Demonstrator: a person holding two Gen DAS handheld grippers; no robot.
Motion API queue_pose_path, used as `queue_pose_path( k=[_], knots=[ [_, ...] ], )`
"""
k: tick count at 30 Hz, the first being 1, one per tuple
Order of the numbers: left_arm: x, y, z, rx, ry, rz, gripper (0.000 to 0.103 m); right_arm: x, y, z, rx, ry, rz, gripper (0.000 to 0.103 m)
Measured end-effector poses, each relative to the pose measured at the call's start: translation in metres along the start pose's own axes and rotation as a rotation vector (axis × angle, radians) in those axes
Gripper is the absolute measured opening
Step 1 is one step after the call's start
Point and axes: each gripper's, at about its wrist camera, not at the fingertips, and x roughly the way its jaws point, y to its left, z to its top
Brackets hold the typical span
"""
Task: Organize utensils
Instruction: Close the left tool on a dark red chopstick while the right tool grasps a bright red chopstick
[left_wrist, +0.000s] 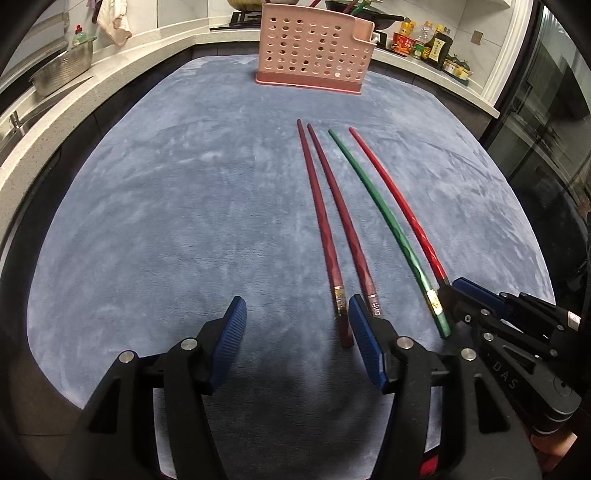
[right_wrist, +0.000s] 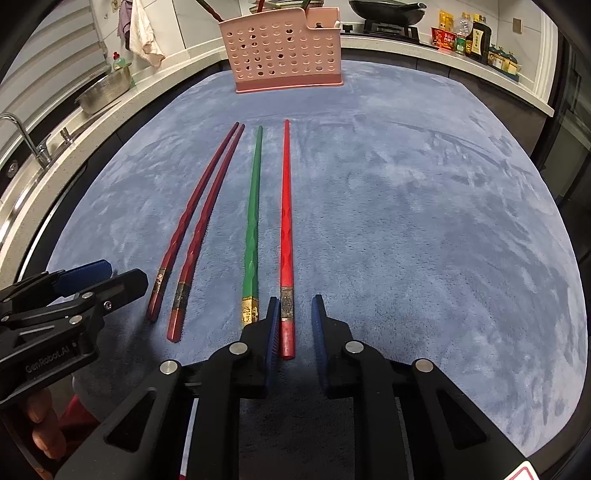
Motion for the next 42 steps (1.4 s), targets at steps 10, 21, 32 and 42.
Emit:
queue_pose_path(
  k=[10,21,32,42],
  knots=[
    [0.01,-0.005,0.0,0.002,0.019,-0.003,0.055,0.0,-0.002,-0.001,0.005,-0.001,-0.004,0.012],
    [0.015,-0.006,-0.001,0.0,0.011,0.012,0.051,0.0,-0.002,-0.001,0.005,-0.001,-0.004,0.012],
    [0.013,0.002,-0.003,-0.023,-0.001,-0.008,0.016,0.0,-0.002,-0.001,0.005,-0.002,-0.004,0.012],
    [0.01,0.002,-0.003,-0.025,-0.006,-0.044,0.007,-0.002,-0.005,-0.002,0.021,-0.005,0.006,0.008]
  ],
)
